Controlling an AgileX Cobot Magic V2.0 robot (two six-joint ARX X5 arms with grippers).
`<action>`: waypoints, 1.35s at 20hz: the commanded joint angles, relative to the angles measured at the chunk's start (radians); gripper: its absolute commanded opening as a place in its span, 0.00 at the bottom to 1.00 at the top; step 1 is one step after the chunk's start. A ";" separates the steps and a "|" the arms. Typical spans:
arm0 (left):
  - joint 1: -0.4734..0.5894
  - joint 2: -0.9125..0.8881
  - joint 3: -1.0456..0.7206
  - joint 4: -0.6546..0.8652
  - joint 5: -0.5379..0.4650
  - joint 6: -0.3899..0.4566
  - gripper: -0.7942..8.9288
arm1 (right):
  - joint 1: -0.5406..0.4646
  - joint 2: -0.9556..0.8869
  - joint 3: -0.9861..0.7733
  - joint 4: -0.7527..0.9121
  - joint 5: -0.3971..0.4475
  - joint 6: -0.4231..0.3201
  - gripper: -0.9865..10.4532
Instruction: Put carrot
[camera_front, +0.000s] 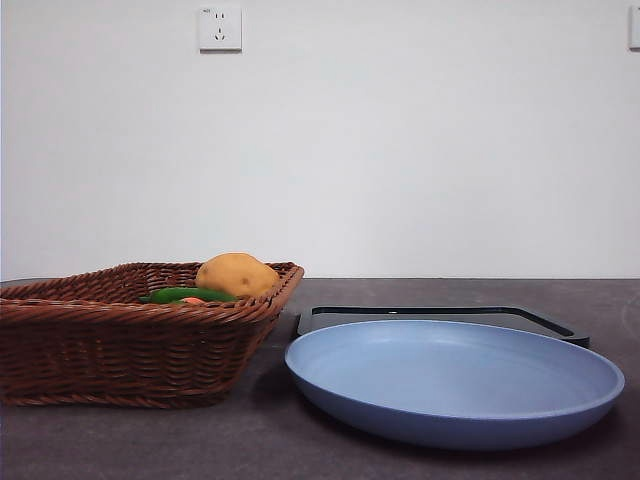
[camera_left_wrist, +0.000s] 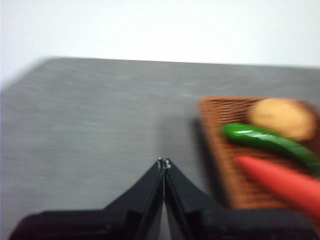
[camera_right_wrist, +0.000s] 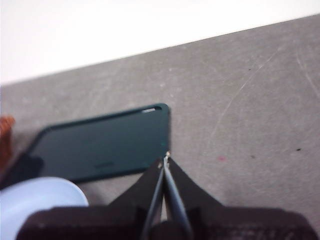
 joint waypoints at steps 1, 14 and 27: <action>0.003 -0.005 -0.011 0.018 0.159 -0.249 0.09 | 0.001 -0.003 -0.006 0.042 0.003 0.217 0.09; 0.003 -0.005 0.002 0.050 0.301 -0.451 0.09 | 0.001 0.007 0.025 0.041 -0.115 0.364 0.09; 0.003 0.271 0.234 -0.012 0.311 -0.338 0.09 | 0.001 0.262 0.340 -0.264 -0.215 0.264 0.09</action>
